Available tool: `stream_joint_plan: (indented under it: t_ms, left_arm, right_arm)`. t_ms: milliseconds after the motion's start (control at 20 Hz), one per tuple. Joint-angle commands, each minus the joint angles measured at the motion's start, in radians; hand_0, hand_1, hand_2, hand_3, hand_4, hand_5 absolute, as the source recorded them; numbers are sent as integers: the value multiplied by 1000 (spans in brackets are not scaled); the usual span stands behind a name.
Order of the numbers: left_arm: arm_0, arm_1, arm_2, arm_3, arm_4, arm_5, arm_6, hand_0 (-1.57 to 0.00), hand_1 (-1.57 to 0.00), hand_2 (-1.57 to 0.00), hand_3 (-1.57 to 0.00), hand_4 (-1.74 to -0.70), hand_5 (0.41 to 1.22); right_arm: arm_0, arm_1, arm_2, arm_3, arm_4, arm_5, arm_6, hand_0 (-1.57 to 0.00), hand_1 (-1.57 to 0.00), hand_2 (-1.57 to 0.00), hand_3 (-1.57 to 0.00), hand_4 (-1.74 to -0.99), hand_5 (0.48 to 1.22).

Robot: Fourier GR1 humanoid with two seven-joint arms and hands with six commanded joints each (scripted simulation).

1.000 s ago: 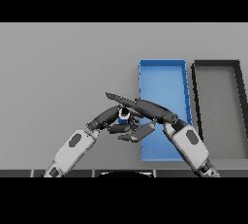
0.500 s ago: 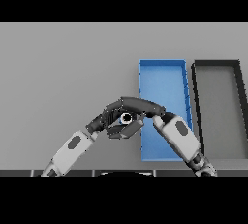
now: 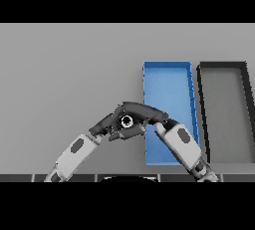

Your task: Pick up the blue pipe and place it into the blue bin.

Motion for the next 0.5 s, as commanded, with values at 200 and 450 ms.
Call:
stream_joint_plan:
  t_ms: [200, 450]
  left_arm:
    - [-19, 25, -9, 15, -24, -30, -26, -1224, -1003, -1024, -416, -1437, 1220]
    - [-30, 37, 1, 12, -55, -97, 18, -401, -328, -335, -136, -1051, 1118]
  right_arm:
    - [14, 22, -12, -15, -20, 20, 29, -1546, -1547, -1547, -1538, -1478, 1186]
    - [21, 37, -30, -32, -18, 35, 44, -1563, -1563, -1563, -1560, -1483, 1209]
